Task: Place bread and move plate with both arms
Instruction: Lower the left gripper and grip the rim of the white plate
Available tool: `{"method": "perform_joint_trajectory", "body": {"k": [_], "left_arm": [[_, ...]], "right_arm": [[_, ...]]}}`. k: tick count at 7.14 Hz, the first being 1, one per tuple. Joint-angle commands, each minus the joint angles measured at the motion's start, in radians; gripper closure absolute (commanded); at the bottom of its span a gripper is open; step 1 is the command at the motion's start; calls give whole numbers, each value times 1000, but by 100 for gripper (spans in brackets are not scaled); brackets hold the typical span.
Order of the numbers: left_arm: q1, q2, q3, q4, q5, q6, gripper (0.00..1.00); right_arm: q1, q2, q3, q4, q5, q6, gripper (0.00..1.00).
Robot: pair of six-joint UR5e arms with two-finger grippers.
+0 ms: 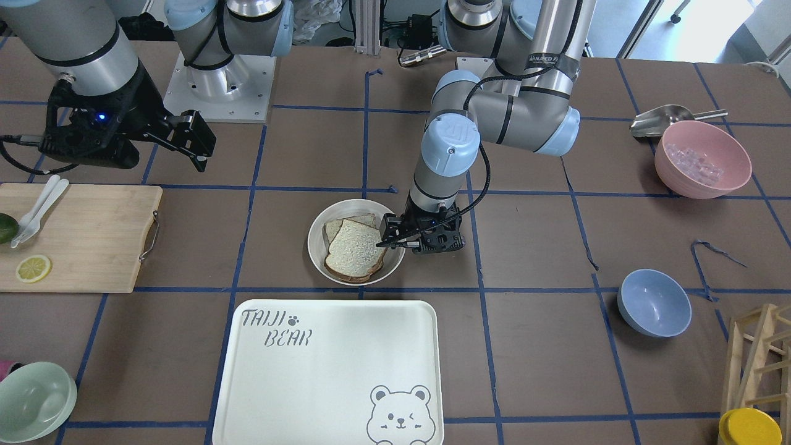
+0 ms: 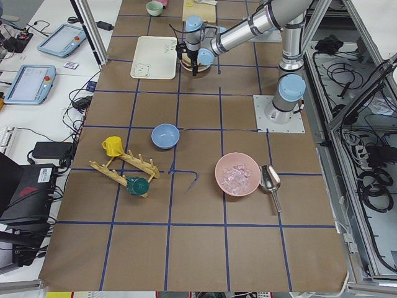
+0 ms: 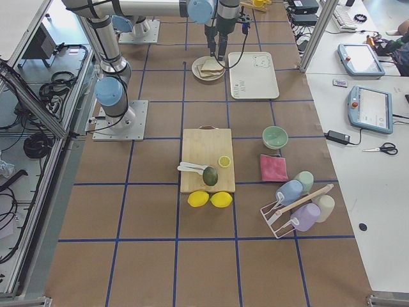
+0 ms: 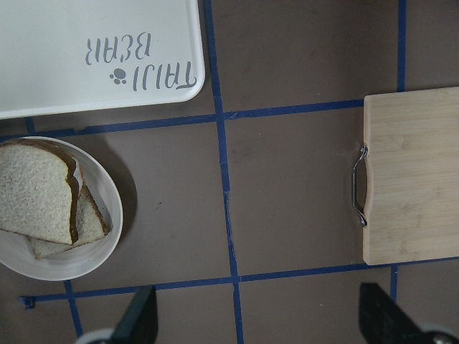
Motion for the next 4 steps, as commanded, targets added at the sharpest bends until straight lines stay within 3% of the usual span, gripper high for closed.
{"method": "perform_joint_trajectory", "body": {"k": [1,4], "left_arm": [[0,-14,-17,8,1,2,6],[-3,-17,-26,11,46,-1,9]], "right_arm": [[1,-6,2,1,0,-2,0],[1,-8,21,-8,0,0,0]]}}
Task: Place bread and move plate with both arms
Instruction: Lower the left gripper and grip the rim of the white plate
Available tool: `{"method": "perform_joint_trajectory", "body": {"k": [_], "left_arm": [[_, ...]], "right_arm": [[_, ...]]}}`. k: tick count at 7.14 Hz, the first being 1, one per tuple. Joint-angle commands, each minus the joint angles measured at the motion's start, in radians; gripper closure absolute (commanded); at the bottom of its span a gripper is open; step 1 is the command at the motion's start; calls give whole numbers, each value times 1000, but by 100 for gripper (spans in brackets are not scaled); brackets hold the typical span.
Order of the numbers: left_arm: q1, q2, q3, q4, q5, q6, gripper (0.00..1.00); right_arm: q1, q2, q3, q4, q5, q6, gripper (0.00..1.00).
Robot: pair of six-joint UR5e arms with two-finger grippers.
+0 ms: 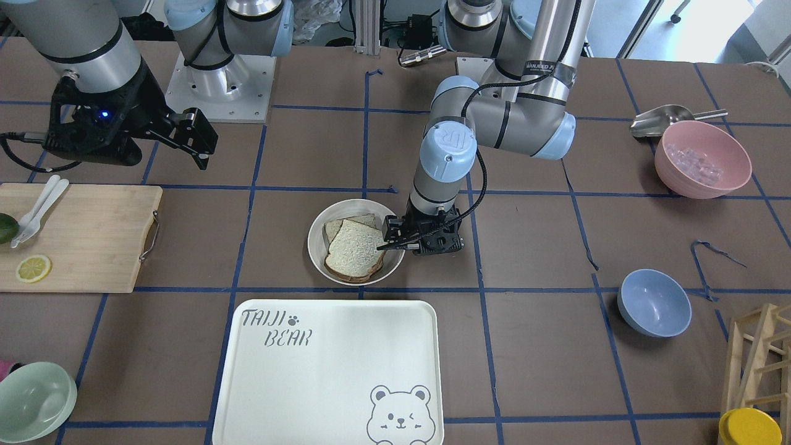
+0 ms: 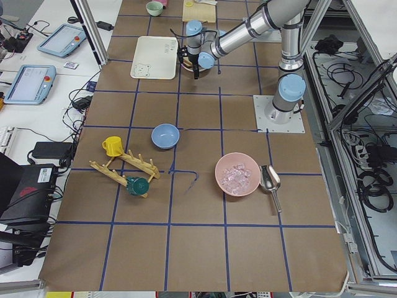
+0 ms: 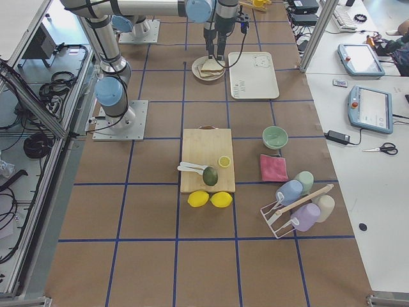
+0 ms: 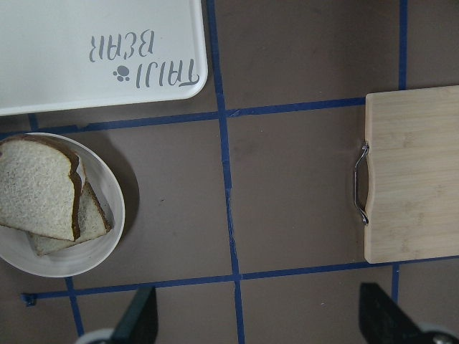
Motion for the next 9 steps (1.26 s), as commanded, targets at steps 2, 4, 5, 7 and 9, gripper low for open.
{"method": "perform_joint_trajectory", "body": {"k": [2,4,5,7,9], "left_arm": [[-4,0,-7,8,5,-13,17],[-4,-2,-11,1,-133,-22,46],[-4,-2,-11,1,-162,-25,55],[-4,0,-11,-1,-168,-19,78],[1,3,-2,2,-166,1,93]], "right_arm": [[0,-1,14,-3,-5,-2,0],[0,-2,17,-3,-2,-2,0],[0,-1,17,-3,-5,-2,0],[0,-1,23,-3,-5,-2,0],[0,-1,29,-3,-6,-2,0]]}}
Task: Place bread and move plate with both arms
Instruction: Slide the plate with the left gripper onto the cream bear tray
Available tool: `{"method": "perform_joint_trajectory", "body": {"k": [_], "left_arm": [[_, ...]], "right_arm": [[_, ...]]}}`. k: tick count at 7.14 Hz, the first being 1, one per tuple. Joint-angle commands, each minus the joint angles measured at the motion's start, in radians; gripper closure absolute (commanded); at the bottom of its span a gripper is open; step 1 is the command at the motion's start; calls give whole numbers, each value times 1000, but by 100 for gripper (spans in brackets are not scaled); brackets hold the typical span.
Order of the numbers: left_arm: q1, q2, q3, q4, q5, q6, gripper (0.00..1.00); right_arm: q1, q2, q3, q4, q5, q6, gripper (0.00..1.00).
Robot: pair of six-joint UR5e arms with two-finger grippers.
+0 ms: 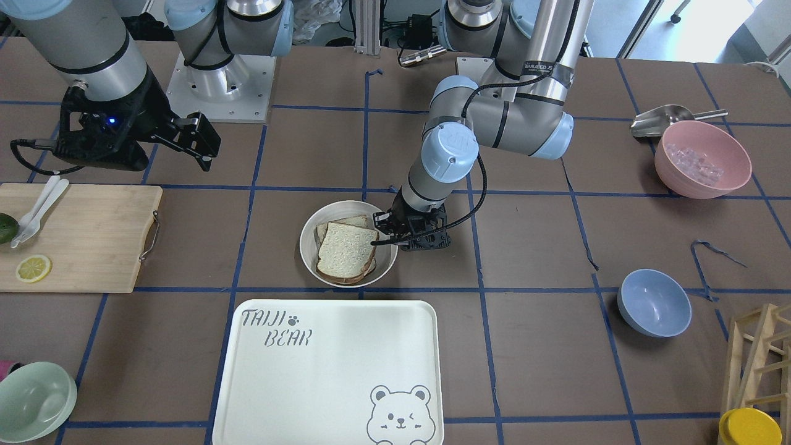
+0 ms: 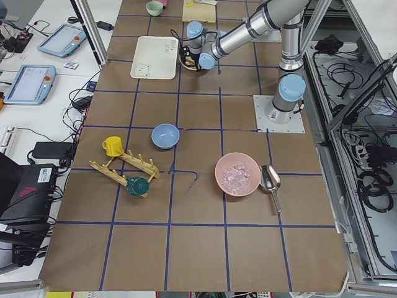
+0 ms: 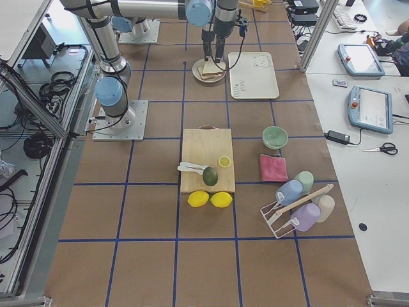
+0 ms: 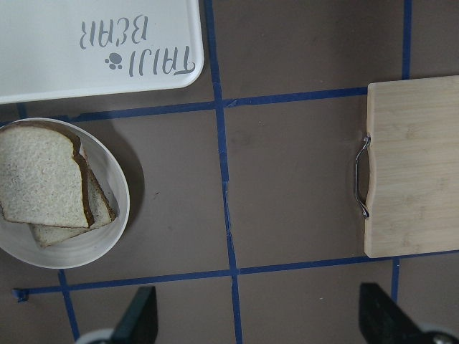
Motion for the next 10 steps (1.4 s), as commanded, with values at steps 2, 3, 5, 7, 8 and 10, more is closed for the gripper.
{"method": "perform_joint_trajectory", "body": {"k": [2,3,5,7,8,10], "left_arm": [[30,14,8,2,-46,45,94],[40,29,14,2,-53,47,94],[89,38,26,-12,-119,77,94],[102,57,43,-12,-111,82,94],[109,61,101,-54,-88,97,93],[109,16,338,-262,-30,135,93]], "right_arm": [[0,0,3,-2,-8,2,0],[0,0,5,0,-10,0,0],[0,0,8,0,-8,0,0],[0,0,15,-2,-10,0,0],[0,0,15,-2,-10,0,0],[0,0,22,-2,-11,0,0]]}}
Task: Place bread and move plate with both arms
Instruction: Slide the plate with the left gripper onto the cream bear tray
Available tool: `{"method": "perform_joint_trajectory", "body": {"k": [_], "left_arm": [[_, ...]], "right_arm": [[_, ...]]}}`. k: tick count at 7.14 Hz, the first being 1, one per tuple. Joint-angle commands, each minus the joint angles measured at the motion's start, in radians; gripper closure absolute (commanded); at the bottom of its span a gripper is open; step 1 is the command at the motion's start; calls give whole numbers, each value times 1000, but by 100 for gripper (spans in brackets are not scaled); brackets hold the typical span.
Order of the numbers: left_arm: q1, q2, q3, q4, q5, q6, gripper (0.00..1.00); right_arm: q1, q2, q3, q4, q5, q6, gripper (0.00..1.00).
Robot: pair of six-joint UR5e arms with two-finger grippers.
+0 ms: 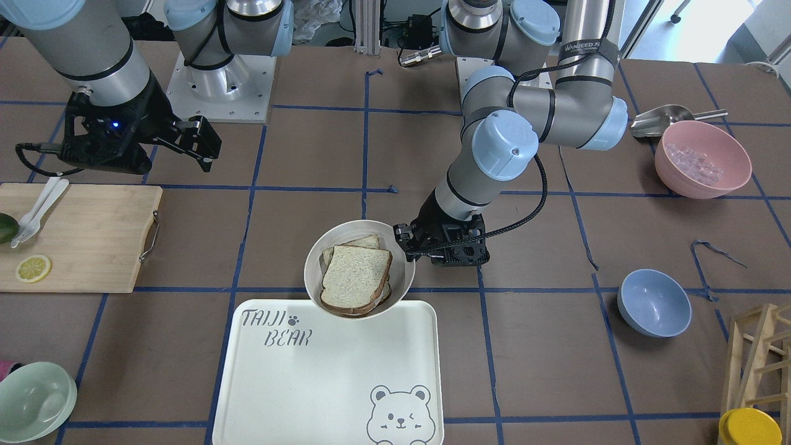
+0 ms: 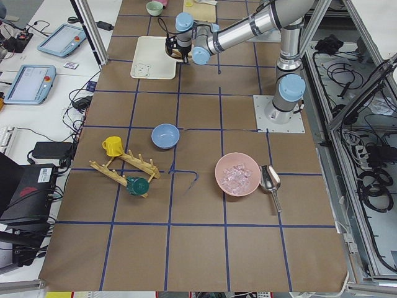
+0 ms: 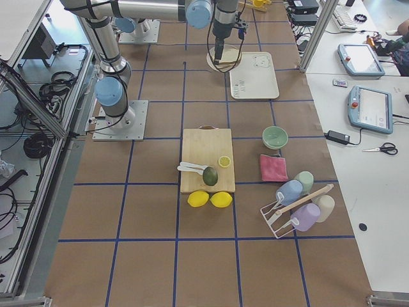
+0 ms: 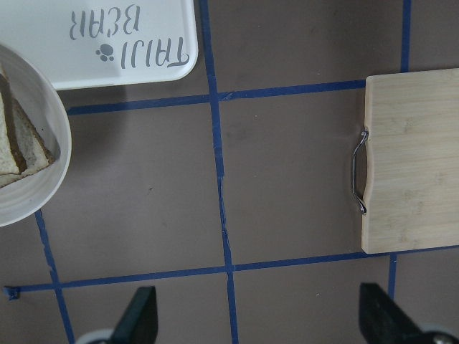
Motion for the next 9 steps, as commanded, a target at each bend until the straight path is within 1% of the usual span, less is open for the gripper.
{"method": "perform_joint_trajectory", "body": {"k": [1,2,3,4,5,6,8,9], "left_arm": [[3,-76,222,-150,30,54,93],[3,-152,280,-141,21,40,93],[3,-245,372,-138,18,34,93],[3,-309,467,-141,18,35,93],[3,-359,507,-140,16,35,93],[3,-398,511,-131,-1,35,93],[2,-413,502,-124,-5,35,92],[2,-418,499,-124,-5,35,86]], "right_arm": [[0,0,6,1,0,0,0],[0,0,6,-1,0,0,0],[0,0,6,1,-2,0,0],[0,0,6,1,-2,2,0],[0,0,6,-1,-2,0,0],[0,0,6,-1,-2,2,0],[0,0,6,-1,-2,2,0],[0,0,6,-1,-2,2,0]]}}
